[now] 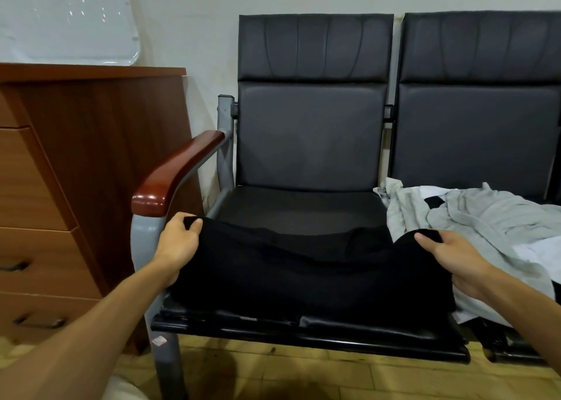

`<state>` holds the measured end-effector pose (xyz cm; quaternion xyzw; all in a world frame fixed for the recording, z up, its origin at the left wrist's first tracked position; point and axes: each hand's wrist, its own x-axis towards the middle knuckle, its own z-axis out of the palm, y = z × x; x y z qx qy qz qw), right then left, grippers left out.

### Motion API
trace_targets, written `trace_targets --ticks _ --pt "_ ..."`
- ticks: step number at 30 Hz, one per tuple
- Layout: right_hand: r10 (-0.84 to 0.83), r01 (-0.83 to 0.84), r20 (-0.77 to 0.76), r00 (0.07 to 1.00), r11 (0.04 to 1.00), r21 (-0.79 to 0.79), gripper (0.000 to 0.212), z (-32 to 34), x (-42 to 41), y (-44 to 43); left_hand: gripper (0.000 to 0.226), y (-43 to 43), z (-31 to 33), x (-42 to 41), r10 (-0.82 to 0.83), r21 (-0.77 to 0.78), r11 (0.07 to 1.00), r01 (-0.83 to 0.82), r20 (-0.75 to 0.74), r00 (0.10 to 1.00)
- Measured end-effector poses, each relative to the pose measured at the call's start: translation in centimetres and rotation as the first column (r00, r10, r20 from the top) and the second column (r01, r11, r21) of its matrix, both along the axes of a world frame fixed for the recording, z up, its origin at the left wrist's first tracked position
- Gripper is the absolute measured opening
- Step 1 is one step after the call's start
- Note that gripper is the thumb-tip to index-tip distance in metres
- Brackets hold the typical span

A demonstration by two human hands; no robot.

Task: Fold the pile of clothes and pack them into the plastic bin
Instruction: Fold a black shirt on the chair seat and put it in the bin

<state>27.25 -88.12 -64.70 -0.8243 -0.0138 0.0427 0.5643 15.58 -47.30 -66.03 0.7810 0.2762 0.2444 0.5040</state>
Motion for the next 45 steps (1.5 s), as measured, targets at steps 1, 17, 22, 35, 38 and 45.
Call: trace_targets --ticks 1,17,22,35,38,45 --pt "-0.028 0.028 0.014 0.999 0.999 0.022 0.021 0.1 0.4 0.4 0.019 0.0 0.0 0.3 0.022 0.008 1.0 -0.023 0.011 1.0" --pt "-0.159 0.274 0.338 0.928 0.904 -0.327 0.025 -2.8 12.0 5.2 0.013 2.6 -2.6 10.1 0.215 0.274 0.943 -0.188 -0.075 0.974" --pt "-0.006 0.207 0.336 0.942 0.798 -0.566 0.021 -5.4 13.7 5.5 0.023 3.0 -4.6 11.7 0.238 0.457 0.885 -0.088 -0.282 0.93" --pt "0.63 0.008 0.321 0.707 0.447 -0.895 0.052 -6.4 8.7 10.3 0.076 0.5 -3.8 9.4 0.184 0.556 0.82 0.137 -0.482 0.856" --pt "0.672 -0.446 -0.166 0.722 0.268 -0.854 0.077 -6.9 6.8 11.2 0.081 0.4 -3.5 8.0 0.228 0.515 0.837 0.185 -0.636 0.737" --pt "0.636 -0.621 -0.382 0.671 0.199 -0.758 0.071 -7.9 4.9 11.1 0.033 0.7 -2.7 5.3 0.163 0.49 0.776 0.397 -0.764 0.625"
